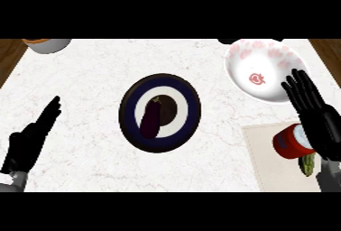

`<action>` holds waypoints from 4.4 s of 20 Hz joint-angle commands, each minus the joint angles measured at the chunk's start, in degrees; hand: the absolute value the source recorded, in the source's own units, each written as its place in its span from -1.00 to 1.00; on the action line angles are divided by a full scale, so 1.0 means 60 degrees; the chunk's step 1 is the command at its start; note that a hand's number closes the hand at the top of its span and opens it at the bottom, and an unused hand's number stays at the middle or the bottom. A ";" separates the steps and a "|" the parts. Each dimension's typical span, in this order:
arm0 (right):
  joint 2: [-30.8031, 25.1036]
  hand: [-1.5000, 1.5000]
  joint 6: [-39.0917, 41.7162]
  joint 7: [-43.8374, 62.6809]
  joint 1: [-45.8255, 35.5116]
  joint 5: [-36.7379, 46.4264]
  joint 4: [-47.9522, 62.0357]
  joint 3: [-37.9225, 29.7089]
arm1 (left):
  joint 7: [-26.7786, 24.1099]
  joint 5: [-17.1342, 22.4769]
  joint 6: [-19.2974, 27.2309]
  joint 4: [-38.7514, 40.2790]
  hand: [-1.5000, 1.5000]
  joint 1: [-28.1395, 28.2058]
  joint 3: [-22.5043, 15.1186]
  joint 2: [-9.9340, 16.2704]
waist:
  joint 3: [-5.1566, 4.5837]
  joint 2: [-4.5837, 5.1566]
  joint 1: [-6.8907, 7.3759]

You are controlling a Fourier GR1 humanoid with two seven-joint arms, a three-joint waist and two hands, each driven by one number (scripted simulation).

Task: Pick the squash from the placemat and place it in the bowl

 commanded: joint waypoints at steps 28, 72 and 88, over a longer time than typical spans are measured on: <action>-0.5091 -1.00 0.0899 0.9402 0.1784 0.0913 0.2909 -0.1107 | -0.0264 0.2735 -0.0887 -0.1669 0.00 -0.1057 0.1292 -0.1681 | -0.0403 0.0372 0.0600; -0.2250 -1.00 0.0517 1.1400 0.0065 0.3350 0.2475 -0.0554 | 0.0556 0.1730 -0.1971 -0.1195 0.00 -0.1315 0.2883 -0.2901 | -0.0367 0.0318 0.0202; -0.2247 1.00 0.2160 1.0349 -0.1043 0.4415 0.3887 -0.0129 | 0.0711 0.1196 -0.1942 -0.2101 0.00 -0.0622 0.2793 -0.3387 | -0.0365 0.0316 0.0266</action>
